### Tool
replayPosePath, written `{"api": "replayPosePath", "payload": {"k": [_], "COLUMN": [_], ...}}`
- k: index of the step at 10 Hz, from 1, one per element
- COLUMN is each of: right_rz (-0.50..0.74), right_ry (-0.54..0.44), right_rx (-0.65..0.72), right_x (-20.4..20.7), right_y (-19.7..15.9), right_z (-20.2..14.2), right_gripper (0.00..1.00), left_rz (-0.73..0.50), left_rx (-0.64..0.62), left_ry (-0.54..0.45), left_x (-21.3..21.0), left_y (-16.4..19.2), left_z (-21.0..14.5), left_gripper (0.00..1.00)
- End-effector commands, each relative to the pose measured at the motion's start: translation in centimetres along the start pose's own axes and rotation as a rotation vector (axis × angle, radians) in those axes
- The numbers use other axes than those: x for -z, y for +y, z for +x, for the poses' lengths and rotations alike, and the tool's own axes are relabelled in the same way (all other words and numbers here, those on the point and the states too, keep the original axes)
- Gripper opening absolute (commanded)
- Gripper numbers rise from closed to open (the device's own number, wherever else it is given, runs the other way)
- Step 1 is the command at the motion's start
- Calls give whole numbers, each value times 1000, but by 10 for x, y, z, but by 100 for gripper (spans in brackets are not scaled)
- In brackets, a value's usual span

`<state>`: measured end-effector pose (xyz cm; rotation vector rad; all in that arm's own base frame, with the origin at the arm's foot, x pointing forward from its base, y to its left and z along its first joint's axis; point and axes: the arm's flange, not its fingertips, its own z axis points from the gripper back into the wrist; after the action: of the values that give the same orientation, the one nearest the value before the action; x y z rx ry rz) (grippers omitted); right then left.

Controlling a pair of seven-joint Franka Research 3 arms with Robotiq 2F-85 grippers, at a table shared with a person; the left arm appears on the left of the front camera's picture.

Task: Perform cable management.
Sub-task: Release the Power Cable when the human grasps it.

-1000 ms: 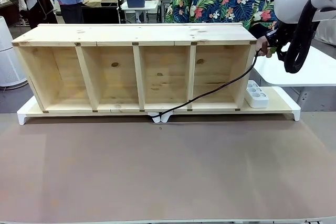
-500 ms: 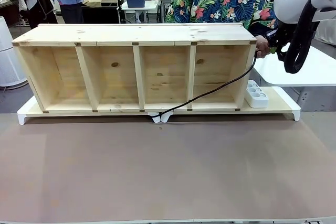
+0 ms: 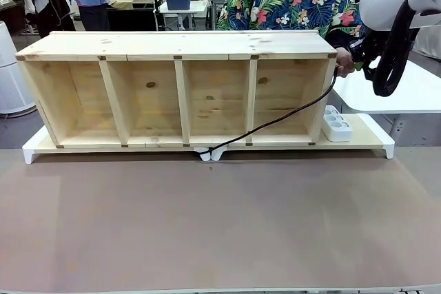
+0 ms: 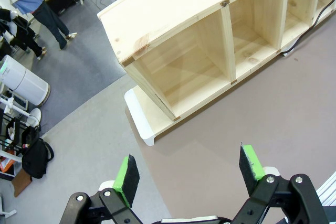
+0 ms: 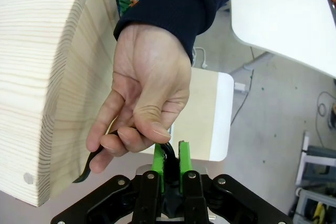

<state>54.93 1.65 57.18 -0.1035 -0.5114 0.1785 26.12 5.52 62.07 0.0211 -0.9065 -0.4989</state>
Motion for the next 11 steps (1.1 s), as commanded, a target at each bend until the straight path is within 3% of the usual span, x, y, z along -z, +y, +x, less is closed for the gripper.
{"api": "replayPosePath", "payload": {"k": [1,2,3,4,5,6,7,8,9,10,11], "right_rz": [-7,0,0,-2,-1,-2,-2,-3,-3,-3,-3], "right_ry": [-12,0,14,15,15,16,16,16,16,16,17], "right_rx": [-6,0,-20,-24,-27,-30,-30,-31,-31,-32,-32], "right_x": [0,0,0,-1,-2,-3,-3,-4,-4,-4,-4], "right_y": [0,0,-1,-1,-1,-1,-2,-2,-2,-2,-2], "right_z": [1,0,-1,-1,-1,-2,-2,-2,-3,-3,-3], "right_gripper": [14,34,34,54,38,74,58,93,78,100,98], "left_rz": [9,9,9,9,9,9,9,9,9,9,9], "left_rx": [-16,-16,-16,-16,-16,-16,-16,-16,-16,-16,-16], "left_ry": [-9,-9,-9,-9,-9,-9,-9,-9,-9,-9,-9], "left_x": [2,2,2,2,2,2,2,2,2,2,2], "left_y": [0,0,0,0,0,0,0,0,0,0,0], "left_z": [2,2,2,2,2,2,2,2,2,2,2], "left_gripper": [100,100,100,100,100,100,100,100,100,100,100]}}
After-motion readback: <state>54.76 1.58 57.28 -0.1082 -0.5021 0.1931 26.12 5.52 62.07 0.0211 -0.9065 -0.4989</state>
